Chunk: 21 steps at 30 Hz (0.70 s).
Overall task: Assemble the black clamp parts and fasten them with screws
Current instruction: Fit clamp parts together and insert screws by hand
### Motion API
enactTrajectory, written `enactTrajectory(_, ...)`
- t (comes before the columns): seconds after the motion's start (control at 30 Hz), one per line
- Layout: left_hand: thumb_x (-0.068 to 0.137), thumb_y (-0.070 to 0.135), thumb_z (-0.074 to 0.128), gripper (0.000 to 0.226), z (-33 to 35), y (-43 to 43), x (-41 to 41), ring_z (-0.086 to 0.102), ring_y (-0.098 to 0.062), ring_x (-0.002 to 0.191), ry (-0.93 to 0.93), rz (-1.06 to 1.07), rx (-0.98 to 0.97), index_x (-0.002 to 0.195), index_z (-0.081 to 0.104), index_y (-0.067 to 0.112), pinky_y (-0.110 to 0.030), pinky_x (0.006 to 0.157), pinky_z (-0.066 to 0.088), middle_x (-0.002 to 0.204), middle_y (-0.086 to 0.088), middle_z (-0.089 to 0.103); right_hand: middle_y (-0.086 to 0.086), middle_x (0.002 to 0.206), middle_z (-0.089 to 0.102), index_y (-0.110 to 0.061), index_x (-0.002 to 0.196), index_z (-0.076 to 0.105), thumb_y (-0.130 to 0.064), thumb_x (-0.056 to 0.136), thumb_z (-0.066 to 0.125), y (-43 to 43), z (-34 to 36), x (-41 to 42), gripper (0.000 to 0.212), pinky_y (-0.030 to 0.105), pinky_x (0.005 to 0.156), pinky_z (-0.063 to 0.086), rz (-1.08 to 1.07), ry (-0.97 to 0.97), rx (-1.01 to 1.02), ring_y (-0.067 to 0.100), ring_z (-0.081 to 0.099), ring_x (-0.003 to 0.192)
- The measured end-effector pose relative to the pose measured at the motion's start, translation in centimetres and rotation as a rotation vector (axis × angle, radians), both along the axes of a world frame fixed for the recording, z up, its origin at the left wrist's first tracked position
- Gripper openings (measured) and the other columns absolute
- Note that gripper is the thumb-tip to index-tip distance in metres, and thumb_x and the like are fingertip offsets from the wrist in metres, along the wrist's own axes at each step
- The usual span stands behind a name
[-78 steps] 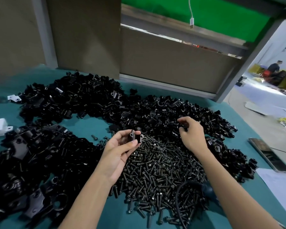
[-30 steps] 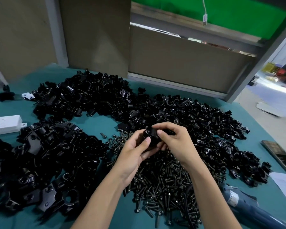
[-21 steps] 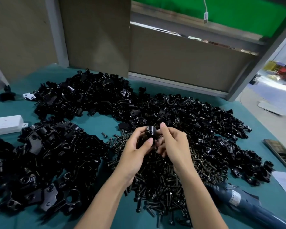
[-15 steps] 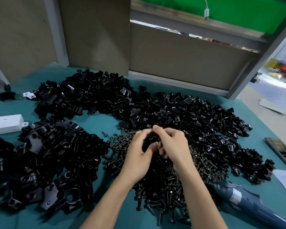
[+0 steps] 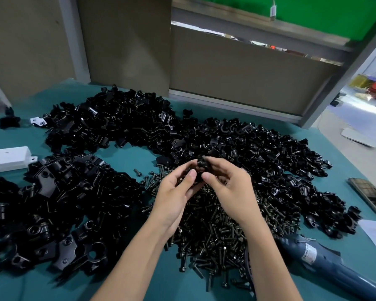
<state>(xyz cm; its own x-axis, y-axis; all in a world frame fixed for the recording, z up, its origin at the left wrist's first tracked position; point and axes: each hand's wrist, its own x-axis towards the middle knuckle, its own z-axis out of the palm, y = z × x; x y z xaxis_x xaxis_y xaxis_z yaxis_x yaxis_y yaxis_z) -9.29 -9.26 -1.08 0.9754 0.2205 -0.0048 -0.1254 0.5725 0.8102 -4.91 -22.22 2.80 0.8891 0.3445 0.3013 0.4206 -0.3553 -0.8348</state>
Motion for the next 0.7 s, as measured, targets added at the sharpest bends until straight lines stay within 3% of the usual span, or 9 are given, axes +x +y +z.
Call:
enactTrajectory(0.1,0.084,0.019,0.065,0.049,-0.1,0.3,0.0,0.069,-0.014,0.112,0.011,0.005,-0.026,0.131,0.062,0.006,-0.019,0.083,0.055,0.121,-0.004,0.073,-0.010,0.118,0.069,-0.031,0.128,0.065,-0.017,0.092,0.069,0.0,-0.2,0.0,0.039,0.030,0.099,0.051,0.020,-0.010,-0.092,0.002,0.063,0.110)
enactTrajectory(0.2,0.082,0.018,0.068,0.050,-0.3,0.7,0.1,0.068,-0.016,0.113,0.008,-0.007,-0.045,0.130,0.063,0.006,-0.022,0.085,0.057,0.120,-0.005,0.073,-0.016,0.117,0.067,-0.032,0.127,0.065,-0.015,0.092,0.069,0.0,-0.1,-0.1,0.039,0.026,0.098,0.050,0.058,-0.030,-0.065,-0.001,0.061,0.110)
enactTrajectory(0.33,0.081,0.019,0.070,0.053,-0.3,1.0,0.1,0.069,-0.018,0.112,0.021,-0.020,-0.060,0.130,0.061,0.004,-0.026,0.087,0.058,0.118,-0.007,0.074,-0.009,0.109,0.066,-0.029,0.127,0.065,-0.012,0.091,0.070,0.0,-0.2,-0.2,0.040,0.030,0.093,0.052,0.072,-0.041,-0.056,0.011,0.063,0.099)
enactTrajectory(0.47,0.077,0.017,0.072,0.059,-0.3,1.1,0.1,0.073,-0.015,0.098,0.038,-0.005,-0.104,0.131,0.058,-0.003,-0.026,0.080,0.059,0.103,-0.005,0.077,-0.007,0.101,0.068,-0.027,0.126,0.066,-0.009,0.088,0.073,0.1,-0.2,-0.2,0.042,0.025,0.092,0.052,0.065,-0.031,-0.049,0.010,0.062,0.091)
enactTrajectory(0.6,0.077,0.018,0.073,0.062,-0.2,1.0,0.0,0.072,-0.016,0.104,0.055,0.013,-0.114,0.134,0.058,-0.001,-0.027,0.082,0.058,0.114,-0.009,0.074,-0.007,0.099,0.070,-0.028,0.123,0.069,-0.013,0.085,0.077,0.1,-0.3,-0.2,0.042,0.020,0.088,0.053,0.036,-0.003,-0.035,0.006,0.064,0.089)
enactTrajectory(0.7,0.077,0.016,0.072,0.062,-0.1,0.8,-0.1,0.072,-0.017,0.104,0.062,0.012,-0.130,0.134,0.057,-0.001,-0.026,0.081,0.059,0.114,-0.011,0.074,-0.006,0.096,0.070,-0.031,0.122,0.068,-0.013,0.085,0.077,0.0,-0.2,-0.2,0.042,0.024,0.087,0.054,0.037,-0.001,-0.040,0.004,0.062,0.084)
